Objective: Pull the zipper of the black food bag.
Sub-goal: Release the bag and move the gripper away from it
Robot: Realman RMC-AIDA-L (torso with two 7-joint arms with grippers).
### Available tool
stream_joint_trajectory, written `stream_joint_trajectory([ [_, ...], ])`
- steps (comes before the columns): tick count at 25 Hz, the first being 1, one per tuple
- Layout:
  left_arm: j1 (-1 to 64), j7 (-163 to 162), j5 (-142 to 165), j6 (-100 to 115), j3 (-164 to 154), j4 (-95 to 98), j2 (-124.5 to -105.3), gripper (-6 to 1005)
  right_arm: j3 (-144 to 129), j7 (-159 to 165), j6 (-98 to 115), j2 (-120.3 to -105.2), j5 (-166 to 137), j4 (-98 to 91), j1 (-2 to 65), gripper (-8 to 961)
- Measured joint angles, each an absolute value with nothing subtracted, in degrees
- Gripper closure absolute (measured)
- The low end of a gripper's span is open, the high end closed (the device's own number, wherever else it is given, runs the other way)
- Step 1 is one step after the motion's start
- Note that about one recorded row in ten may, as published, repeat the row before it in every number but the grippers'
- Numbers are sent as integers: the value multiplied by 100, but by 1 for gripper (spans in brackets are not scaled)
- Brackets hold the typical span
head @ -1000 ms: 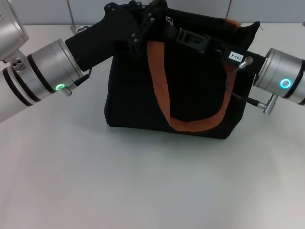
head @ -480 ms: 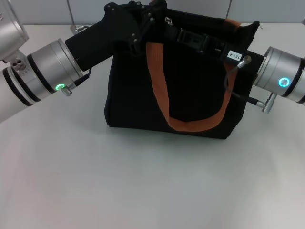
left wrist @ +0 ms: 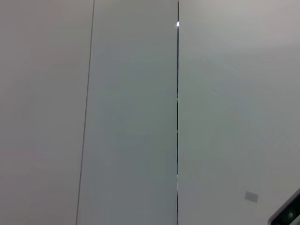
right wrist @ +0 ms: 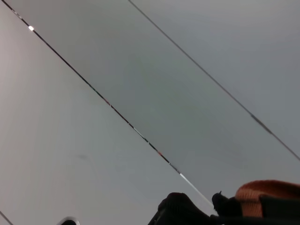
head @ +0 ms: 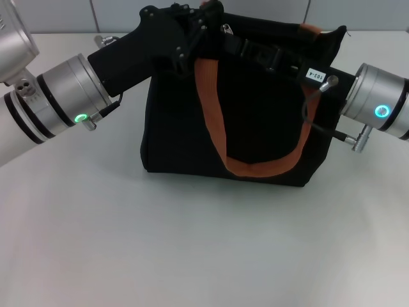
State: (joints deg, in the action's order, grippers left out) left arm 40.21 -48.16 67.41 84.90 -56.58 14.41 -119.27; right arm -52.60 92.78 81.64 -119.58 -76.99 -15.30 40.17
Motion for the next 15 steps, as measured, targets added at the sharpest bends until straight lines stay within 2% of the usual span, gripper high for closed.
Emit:
stream_joint_trajectory([
  [4,4016,-4817,6741,8489,-5652,1433,-11927,970,-5269,9250,8178,-11961,-7692,-1525,4008,808],
  [9,4014,-4817,6741,8490,-5651,1432,-11927,970,-5242,9247,8159,-11970,-7690,-1497,4008,955],
  [15,3987,-4817,6741,8520,-5649,1432,-11927,970,-5234,9245,8132,-11968,-7690,-1548,3949,955],
])
